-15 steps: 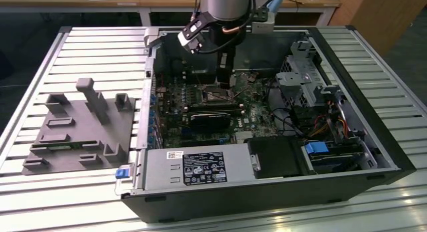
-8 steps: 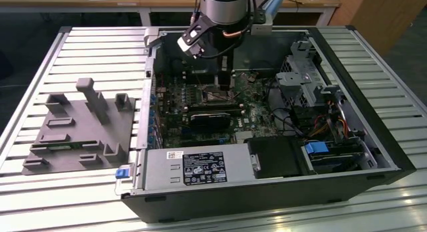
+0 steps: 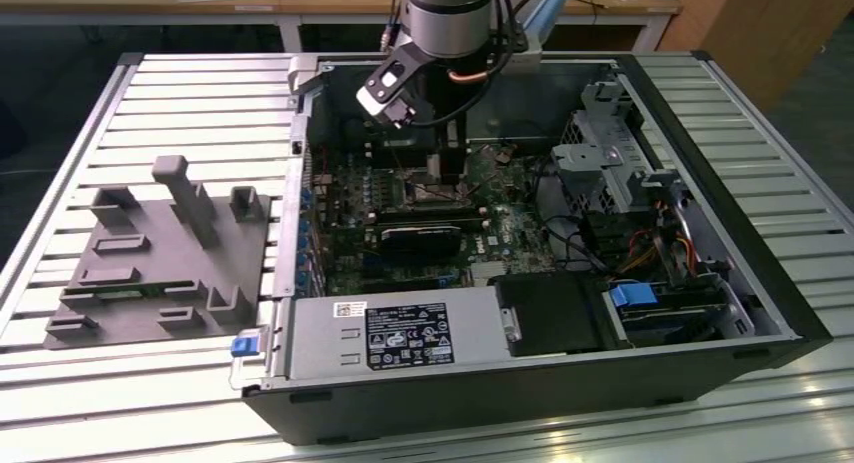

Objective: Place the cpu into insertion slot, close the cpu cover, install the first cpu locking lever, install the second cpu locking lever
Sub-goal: 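Place the cpu into insertion slot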

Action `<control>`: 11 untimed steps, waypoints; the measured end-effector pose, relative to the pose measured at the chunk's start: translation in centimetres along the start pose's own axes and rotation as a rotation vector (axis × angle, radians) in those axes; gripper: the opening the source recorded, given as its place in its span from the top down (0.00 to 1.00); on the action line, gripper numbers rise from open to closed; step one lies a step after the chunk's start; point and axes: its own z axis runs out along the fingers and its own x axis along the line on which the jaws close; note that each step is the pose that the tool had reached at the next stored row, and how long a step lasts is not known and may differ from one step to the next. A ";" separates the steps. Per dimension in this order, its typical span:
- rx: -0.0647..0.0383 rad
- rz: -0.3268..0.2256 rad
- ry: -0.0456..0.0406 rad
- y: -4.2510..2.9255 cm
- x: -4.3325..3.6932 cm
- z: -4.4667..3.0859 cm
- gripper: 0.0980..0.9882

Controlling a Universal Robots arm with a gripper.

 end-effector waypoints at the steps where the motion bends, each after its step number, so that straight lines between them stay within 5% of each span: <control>1: 0.000 -0.009 0.0009 -0.06 0.00 0.10 0.51; 8: 0.001 -0.068 0.0058 -0.50 0.09 0.79 0.51; 11: 0.001 -0.082 0.0002 -0.66 0.36 1.06 0.51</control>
